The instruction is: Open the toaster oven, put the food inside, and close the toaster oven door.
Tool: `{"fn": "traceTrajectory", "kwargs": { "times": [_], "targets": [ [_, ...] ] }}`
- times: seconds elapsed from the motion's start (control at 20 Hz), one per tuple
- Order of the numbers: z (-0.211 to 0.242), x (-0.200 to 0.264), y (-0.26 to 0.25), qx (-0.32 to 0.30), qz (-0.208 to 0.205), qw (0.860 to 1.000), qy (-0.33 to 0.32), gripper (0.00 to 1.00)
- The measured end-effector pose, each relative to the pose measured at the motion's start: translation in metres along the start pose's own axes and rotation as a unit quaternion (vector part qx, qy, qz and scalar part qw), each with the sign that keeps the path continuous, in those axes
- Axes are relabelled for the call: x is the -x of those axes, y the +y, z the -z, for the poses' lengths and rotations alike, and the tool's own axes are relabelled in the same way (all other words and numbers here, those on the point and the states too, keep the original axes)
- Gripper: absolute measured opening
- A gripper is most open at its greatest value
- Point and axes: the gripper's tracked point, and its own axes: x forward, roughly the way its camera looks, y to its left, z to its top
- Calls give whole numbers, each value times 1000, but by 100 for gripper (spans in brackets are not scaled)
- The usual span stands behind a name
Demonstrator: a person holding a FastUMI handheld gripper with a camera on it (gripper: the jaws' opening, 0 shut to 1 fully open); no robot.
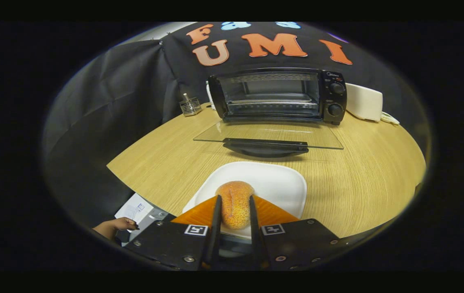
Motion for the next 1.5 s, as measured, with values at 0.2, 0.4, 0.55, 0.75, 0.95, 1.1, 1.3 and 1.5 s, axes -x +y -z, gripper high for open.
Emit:
{"fn": "traceTrajectory", "kwargs": {
  "times": [0.2,0.4,0.55,0.75,0.95,1.1,1.3,1.5],
  "targets": [
    [-30,2,3,-64,-21,997,-29,31],
    [-74,-1,4,-141,-47,986,-75,31],
    [-109,-12,3,-203,-68,971,-105,31],
    [-153,-34,5,-252,-87,955,-131,31],
    [-193,-58,1,-292,-102,939,-150,31],
    [-225,-78,-11,-310,-96,931,-167,30],
    [-259,-109,-31,-333,-86,922,-176,31],
    [-268,-145,-46,-351,-72,918,-169,30]
  ]
}}
